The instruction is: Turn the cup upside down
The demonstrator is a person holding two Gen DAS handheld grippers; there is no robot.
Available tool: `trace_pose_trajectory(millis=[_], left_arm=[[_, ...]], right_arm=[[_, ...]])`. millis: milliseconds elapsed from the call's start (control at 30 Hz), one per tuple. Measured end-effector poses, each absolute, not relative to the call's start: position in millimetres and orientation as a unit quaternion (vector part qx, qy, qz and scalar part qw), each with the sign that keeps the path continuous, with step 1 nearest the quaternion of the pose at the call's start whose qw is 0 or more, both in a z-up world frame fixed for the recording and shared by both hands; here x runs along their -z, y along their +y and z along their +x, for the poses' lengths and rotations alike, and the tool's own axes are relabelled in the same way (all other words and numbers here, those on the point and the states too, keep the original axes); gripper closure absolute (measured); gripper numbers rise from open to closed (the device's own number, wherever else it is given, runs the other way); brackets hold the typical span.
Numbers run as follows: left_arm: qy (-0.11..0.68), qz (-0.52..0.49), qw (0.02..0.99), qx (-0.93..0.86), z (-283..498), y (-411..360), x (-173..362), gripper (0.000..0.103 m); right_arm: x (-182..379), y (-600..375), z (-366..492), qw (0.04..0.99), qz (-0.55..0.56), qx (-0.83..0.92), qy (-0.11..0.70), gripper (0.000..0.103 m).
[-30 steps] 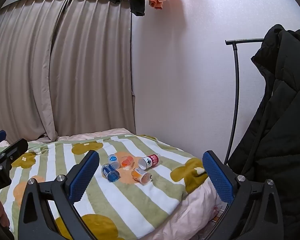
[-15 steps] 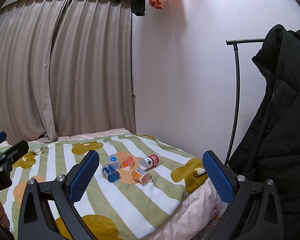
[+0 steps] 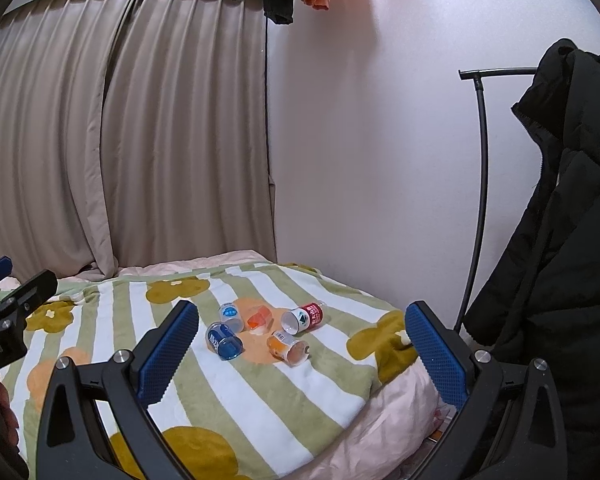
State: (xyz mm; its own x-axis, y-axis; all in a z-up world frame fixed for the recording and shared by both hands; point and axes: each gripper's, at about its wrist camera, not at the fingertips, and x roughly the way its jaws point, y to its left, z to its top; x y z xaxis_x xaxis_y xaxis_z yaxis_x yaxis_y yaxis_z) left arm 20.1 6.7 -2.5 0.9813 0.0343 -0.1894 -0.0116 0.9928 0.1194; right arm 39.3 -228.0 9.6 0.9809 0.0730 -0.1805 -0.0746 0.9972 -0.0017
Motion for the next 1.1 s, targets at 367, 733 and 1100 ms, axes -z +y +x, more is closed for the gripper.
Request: trace_pose_trajectory(millis=[367, 733, 1100], left_arm=[[0.144, -0.002, 0.99, 0.007, 123.1, 14.7, -3.0, 0.0], [0.28, 0.044, 0.958, 0.052, 328.0, -11.8, 33.3, 0.0], [0.44, 0.155, 0.88, 0.088, 517.8, -72.0, 124.4, 0.0]], right_arm=[[5.2, -232.8, 71.2, 0.992, -0.008, -0.059, 0.114, 0.0], [41.0, -246.4, 131.7, 0.986, 0.006, -0.074, 0.149, 0.0], [106.8, -256.5, 203.9, 0.974, 0.023, -0.071, 0.214, 0.0]])
